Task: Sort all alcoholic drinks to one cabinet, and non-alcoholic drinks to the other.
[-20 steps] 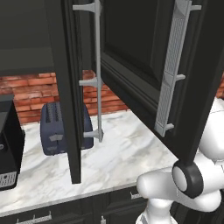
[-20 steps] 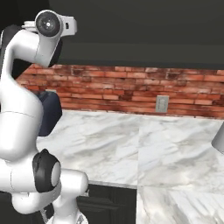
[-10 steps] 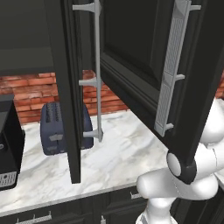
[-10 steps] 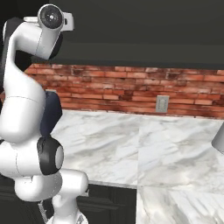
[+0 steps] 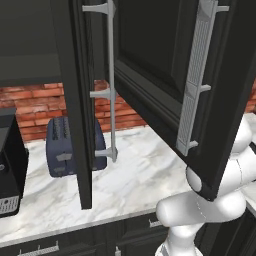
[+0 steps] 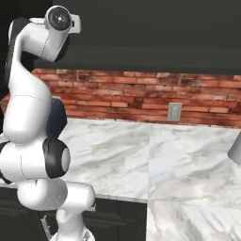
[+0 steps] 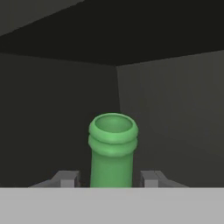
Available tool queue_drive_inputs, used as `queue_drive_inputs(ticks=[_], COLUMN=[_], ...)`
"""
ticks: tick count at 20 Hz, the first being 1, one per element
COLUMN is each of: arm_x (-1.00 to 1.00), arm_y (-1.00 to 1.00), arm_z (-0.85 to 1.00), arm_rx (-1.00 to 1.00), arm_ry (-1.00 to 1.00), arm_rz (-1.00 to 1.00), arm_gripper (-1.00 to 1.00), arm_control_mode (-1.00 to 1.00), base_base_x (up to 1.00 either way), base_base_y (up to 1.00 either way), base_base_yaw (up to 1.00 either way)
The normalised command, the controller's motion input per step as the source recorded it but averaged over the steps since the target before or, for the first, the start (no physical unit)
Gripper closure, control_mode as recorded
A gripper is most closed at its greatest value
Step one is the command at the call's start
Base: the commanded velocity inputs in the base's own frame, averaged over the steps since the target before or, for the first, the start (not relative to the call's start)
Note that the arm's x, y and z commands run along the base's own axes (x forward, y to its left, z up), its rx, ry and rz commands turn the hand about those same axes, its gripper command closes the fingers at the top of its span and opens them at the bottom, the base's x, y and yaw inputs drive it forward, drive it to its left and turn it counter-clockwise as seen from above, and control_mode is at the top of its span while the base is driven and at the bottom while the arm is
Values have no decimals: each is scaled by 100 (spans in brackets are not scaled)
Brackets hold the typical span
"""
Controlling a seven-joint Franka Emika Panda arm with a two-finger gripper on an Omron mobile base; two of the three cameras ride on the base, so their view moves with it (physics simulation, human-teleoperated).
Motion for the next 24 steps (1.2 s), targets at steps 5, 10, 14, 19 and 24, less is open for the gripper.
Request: queue_drive_inputs(ticks=[5, 10, 14, 19, 24], arm_x=[4, 20, 34, 40, 36], arm_y=[0, 11, 19, 24, 20], arm_z=[-25, -16, -6, -8, -11], arm_rx=[0, 0, 0, 0, 0], arm_ry=[0, 0, 0, 0, 0], arm_rz=[0, 0, 0, 0, 0], arm_gripper=[100, 100, 100, 100, 100], arm_control_mode=[-100, -100, -100, -100, -100], base_base_x=[0, 0, 0, 0, 0], base_base_y=[0, 0, 0, 0, 0], base_base_yaw=[0, 0, 0, 0, 0])
